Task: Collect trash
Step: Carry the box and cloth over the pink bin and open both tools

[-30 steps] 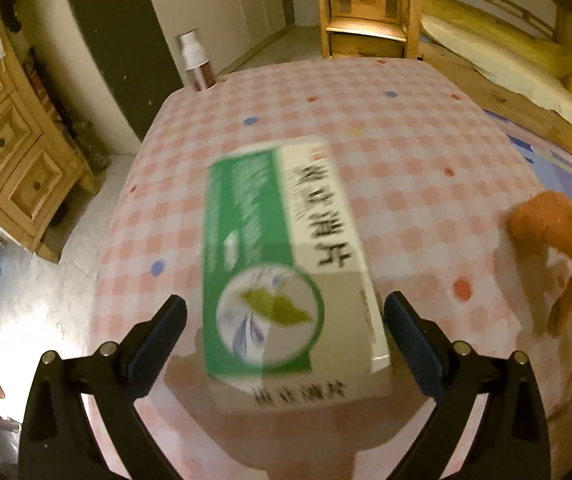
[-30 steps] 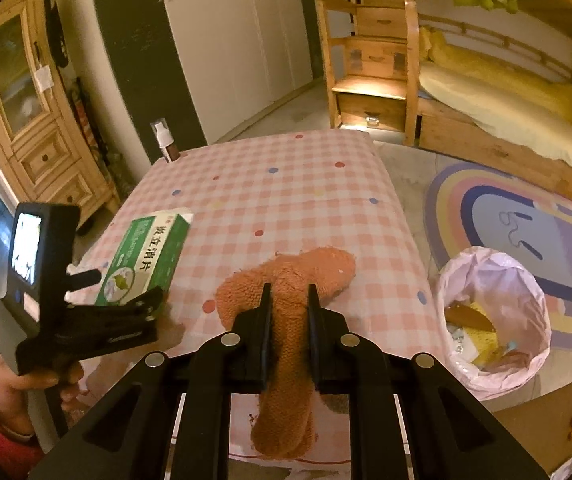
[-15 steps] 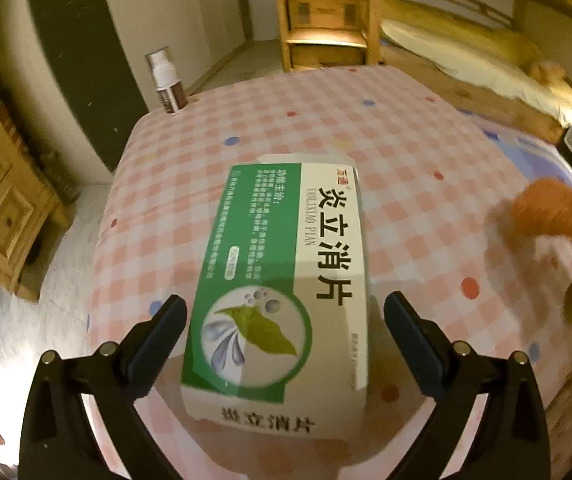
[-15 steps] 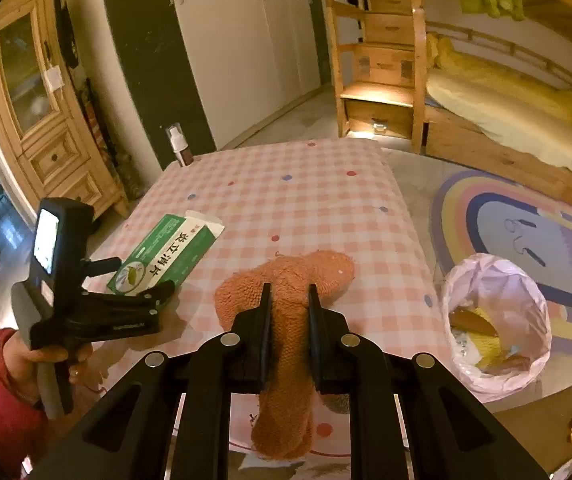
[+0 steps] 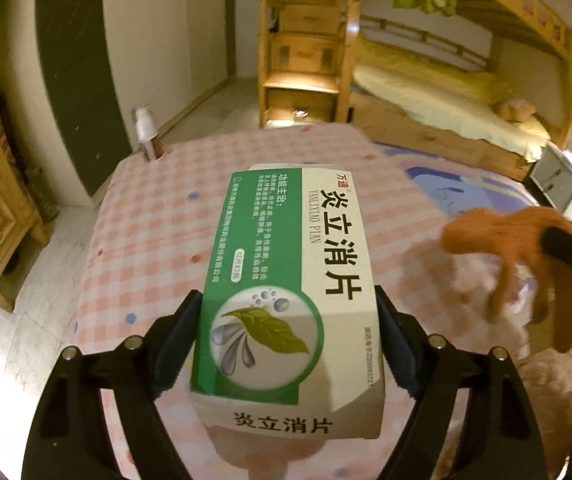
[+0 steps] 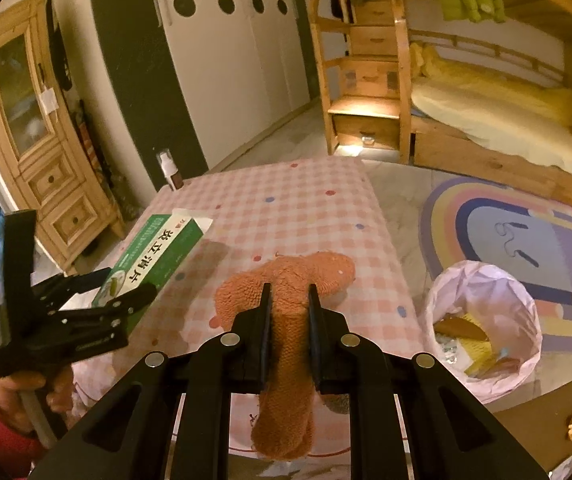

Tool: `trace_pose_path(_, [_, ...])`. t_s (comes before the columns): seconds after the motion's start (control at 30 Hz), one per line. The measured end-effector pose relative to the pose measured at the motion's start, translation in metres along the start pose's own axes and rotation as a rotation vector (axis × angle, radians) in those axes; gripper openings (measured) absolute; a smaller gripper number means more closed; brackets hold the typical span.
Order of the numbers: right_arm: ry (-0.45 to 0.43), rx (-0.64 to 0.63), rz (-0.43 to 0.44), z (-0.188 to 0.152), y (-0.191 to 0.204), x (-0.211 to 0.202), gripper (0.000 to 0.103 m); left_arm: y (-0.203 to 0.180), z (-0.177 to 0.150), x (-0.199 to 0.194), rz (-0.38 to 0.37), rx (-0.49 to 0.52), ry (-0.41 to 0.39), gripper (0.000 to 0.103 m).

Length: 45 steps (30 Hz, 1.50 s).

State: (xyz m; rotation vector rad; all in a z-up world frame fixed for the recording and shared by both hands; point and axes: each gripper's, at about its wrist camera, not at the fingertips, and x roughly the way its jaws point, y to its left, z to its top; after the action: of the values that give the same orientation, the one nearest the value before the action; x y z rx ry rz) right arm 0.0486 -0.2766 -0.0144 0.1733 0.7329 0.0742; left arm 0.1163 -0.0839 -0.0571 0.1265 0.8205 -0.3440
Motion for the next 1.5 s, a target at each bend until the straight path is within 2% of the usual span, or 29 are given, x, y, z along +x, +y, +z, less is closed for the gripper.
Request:
trace_pose_path(0.27, [-0.034,0.053,-0.054,-0.004,-0.032,-0.020,0.016,-0.060,0.011,-0.010,-0.092,0.079,-0.024,0.080])
trace_pose_path(0.67, [-0.053,0.206,-0.276,-0.018,-0.135,-0.042,0.016,-0.173,0.031,0.029,-0.240,0.260,-0.006,0.081])
trace_pose_path(0.93, [-0.029,0.274,-0.360,-0.011,-0.199,-0.023,0.016,-0.236,0.046,0.069,-0.321,0.332,0.016,0.081])
trace_pose_path(1.13, [0.002,0.326,-0.372,-0.004,-0.240,0.001,0.017,-0.269,0.065,0.095,-0.349,0.361,0.021,0.082])
trace_pose_path(1.2, [0.009,0.349,-0.365,-0.002,-0.254,0.011,0.020,-0.277,0.072,0.103,-0.361,0.367,0.018,0.085])
trace_pose_path(1.27, [0.013,0.372,-0.361,0.000,-0.267,0.018,0.027,-0.281,0.079,0.108,-0.373,0.361,0.007,0.087])
trace_pose_path(1.33, [0.009,0.396,-0.334,0.000,-0.279,0.023,0.059,-0.281,0.084,0.109,-0.387,0.347,-0.016,0.094])
trace_pose_path(1.43, [-0.004,0.427,-0.345,0.000,-0.288,0.021,0.061,-0.277,0.088,0.107,-0.387,0.332,-0.041,0.096])
trace_pose_path(1.5, [-0.015,0.441,-0.351,-0.001,-0.287,0.015,0.061,-0.273,0.090,0.105,-0.356,0.319,-0.044,0.096])
